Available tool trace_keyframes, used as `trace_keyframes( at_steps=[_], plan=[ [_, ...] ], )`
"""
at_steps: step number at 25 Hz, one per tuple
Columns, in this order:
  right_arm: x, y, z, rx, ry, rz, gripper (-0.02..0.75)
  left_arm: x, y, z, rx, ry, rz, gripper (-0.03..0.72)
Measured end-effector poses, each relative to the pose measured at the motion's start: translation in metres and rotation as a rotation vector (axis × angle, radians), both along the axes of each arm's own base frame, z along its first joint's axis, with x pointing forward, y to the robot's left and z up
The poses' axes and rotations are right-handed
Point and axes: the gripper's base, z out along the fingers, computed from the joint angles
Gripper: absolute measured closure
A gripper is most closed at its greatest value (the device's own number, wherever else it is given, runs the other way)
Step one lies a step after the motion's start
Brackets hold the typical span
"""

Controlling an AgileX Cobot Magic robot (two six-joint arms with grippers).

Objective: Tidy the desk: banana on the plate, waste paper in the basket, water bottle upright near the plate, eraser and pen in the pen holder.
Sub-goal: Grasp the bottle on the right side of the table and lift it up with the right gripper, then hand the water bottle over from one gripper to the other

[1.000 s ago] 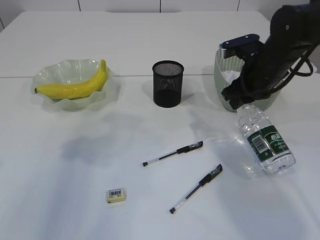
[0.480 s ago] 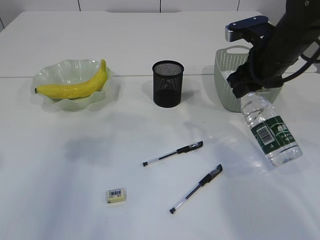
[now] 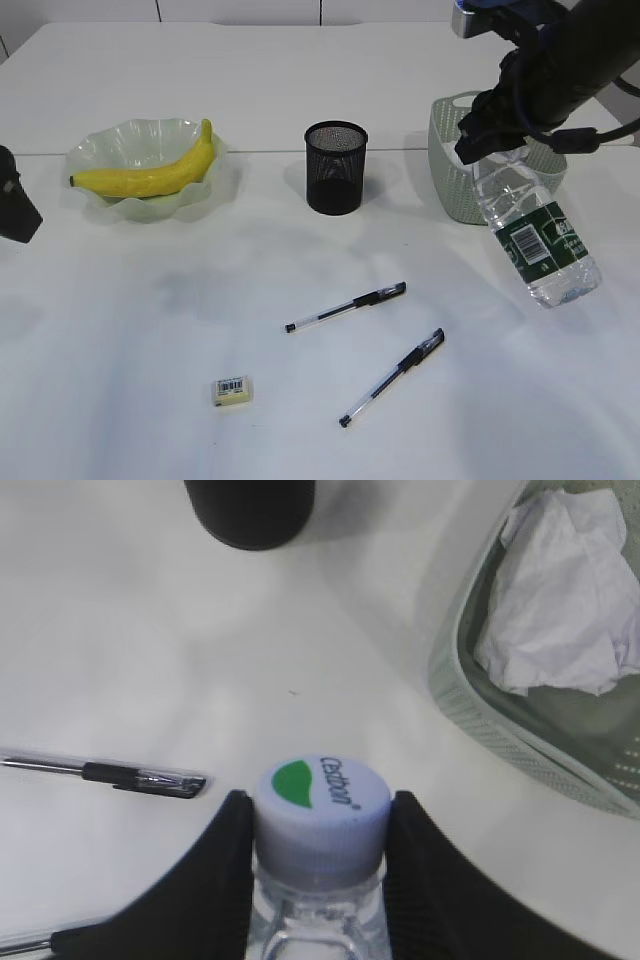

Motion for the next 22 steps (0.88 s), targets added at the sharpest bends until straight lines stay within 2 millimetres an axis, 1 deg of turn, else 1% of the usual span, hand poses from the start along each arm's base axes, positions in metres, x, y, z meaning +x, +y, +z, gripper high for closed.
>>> trace_keyframes(
  at_steps=[6, 10, 13, 16, 19, 22],
  plan=[
    [-0.007, 0.008, 0.016, 0.079, -0.046, 0.092, 0.498, 0.004, -0.005, 0.003, -0.048, -0.062, -0.032, 0.234],
    [-0.010, 0.017, 0.024, 0.155, -0.082, 0.168, 0.498, 0.003, -0.006, 0.012, -0.084, -0.156, -0.040, 0.234],
    [-0.011, 0.023, 0.028, 0.215, -0.107, 0.217, 0.498, -0.005, -0.004, 0.020, -0.107, -0.274, -0.046, 0.234],
    [-0.012, 0.028, 0.032, 0.263, -0.139, 0.265, 0.498, -0.016, 0.000, 0.021, -0.123, -0.377, -0.044, 0.234],
    [-0.012, 0.033, 0.036, 0.306, -0.171, 0.316, 0.498, -0.028, 0.005, 0.014, -0.132, -0.453, -0.042, 0.234],
    [-0.015, 0.038, 0.039, 0.342, -0.194, 0.388, 0.499, -0.039, 0.008, 0.002, -0.133, -0.503, -0.041, 0.234]
  ],
)
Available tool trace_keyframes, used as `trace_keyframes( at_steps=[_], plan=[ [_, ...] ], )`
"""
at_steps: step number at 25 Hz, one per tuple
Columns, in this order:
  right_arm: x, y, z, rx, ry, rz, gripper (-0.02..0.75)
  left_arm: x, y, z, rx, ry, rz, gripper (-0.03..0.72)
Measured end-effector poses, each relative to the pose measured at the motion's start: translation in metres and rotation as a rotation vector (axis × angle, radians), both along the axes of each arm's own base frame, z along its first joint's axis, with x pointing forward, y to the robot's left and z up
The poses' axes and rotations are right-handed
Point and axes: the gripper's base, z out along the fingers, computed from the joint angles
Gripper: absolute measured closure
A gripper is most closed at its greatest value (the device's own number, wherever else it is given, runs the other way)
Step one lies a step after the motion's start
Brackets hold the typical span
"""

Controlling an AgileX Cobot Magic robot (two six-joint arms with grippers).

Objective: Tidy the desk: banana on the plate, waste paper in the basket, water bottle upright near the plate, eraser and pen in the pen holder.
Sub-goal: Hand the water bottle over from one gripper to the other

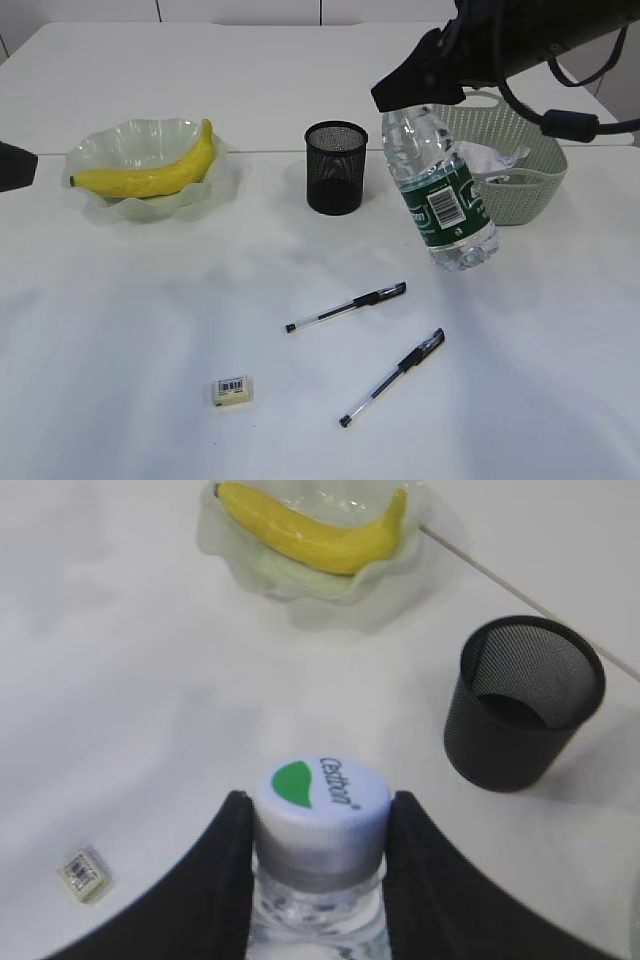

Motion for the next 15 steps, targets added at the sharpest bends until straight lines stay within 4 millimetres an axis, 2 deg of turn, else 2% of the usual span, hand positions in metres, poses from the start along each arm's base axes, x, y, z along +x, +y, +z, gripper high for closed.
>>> trace_keyframes(
  at_steps=[5, 15],
  plan=[
    [-0.002, 0.006, 0.005, 0.053, -0.047, 0.070, 0.501, -0.011, 0.002, -0.012, -0.021, -0.095, 0.004, 0.234],
    [-0.009, 0.017, 0.018, 0.187, -0.139, 0.222, 0.504, -0.023, -0.020, -0.018, -0.095, -0.264, -0.099, 0.234]
  ],
)
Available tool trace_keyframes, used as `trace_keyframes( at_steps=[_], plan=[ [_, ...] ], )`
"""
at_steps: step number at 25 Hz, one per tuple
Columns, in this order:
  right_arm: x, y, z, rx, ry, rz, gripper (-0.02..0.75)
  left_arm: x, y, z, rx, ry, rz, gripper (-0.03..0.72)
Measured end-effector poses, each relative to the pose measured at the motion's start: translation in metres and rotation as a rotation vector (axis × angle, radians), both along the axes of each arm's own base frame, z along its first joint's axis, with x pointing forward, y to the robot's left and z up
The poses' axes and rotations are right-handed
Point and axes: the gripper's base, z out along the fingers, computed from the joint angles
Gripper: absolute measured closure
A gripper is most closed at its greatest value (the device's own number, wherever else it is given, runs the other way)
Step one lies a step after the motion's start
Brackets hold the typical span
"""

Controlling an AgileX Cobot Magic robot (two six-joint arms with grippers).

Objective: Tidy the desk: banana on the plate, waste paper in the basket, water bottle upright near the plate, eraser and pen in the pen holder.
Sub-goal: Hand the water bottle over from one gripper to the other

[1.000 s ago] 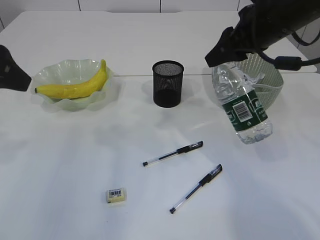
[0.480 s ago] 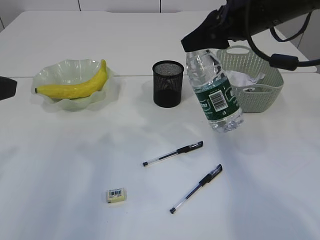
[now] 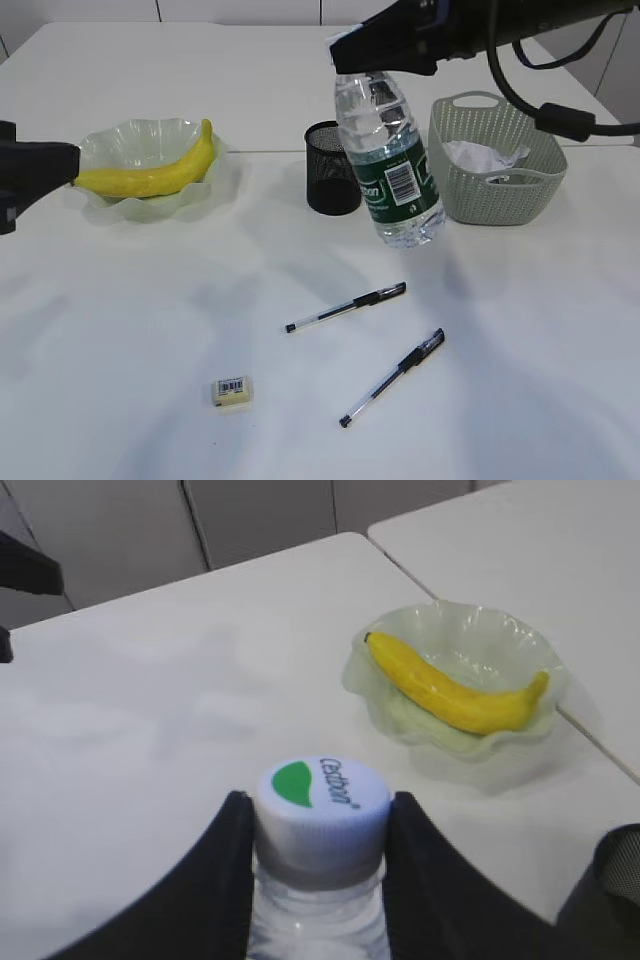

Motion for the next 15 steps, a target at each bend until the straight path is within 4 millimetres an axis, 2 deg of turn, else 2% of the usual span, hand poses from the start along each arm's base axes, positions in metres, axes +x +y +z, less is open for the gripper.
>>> trace_keyframes(
  at_steps=[7, 15],
  plan=[
    [-0.007, 0.006, 0.005, 0.046, -0.061, 0.105, 0.504, -0.001, -0.006, 0.006, -0.036, -0.070, -0.019, 0.234],
    [-0.019, 0.035, 0.013, 0.105, -0.177, 0.219, 0.504, -0.006, -0.020, 0.012, -0.070, -0.135, -0.088, 0.234]
  ],
)
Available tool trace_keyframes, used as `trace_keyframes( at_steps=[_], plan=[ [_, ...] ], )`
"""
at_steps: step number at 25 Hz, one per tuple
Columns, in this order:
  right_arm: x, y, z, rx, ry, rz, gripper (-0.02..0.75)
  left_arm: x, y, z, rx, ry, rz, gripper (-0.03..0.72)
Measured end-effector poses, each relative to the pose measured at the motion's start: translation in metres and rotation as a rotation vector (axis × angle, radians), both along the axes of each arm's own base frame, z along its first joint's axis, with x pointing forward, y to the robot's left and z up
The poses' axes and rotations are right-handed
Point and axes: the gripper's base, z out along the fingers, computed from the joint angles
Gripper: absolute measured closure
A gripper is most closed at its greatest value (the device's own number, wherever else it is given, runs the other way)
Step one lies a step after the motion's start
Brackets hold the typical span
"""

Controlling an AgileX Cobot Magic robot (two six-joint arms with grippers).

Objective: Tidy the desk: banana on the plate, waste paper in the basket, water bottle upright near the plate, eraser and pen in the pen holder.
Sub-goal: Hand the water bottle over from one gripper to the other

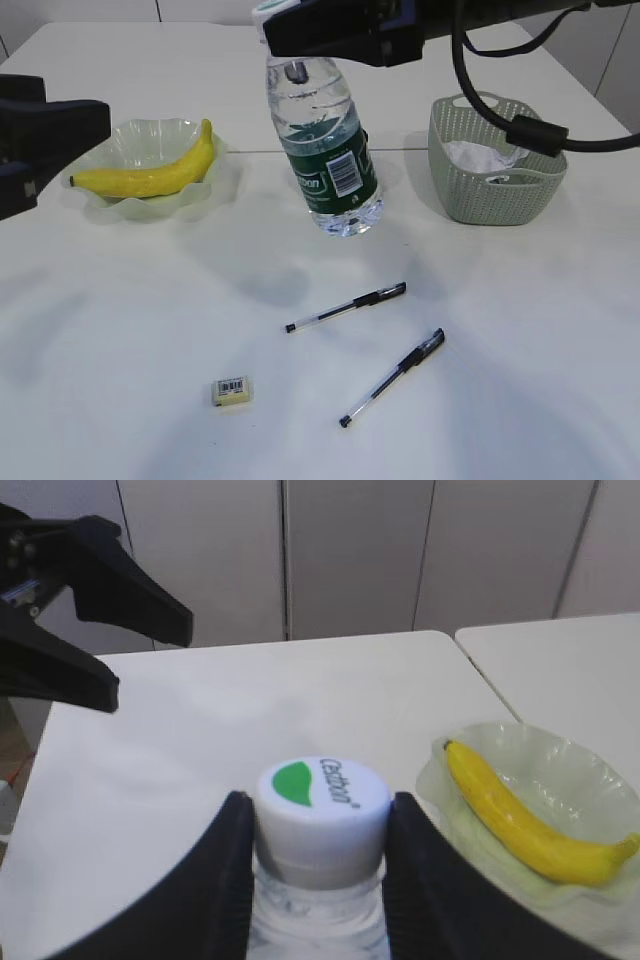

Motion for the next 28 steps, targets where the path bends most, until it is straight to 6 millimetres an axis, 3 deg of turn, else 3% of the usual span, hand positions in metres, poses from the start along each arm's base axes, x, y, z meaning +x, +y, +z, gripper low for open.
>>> trace_keyframes(
  at_steps=[11, 28],
  plan=[
    [-0.015, 0.031, 0.008, 0.094, -0.025, 0.082, 0.504, -0.004, -0.007, 0.004, -0.033, -0.037, -0.034, 0.234],
    [-0.022, 0.047, 0.024, 0.277, -0.061, 0.090, 0.504, -0.010, -0.017, 0.008, -0.054, -0.064, -0.091, 0.234]
  ],
)
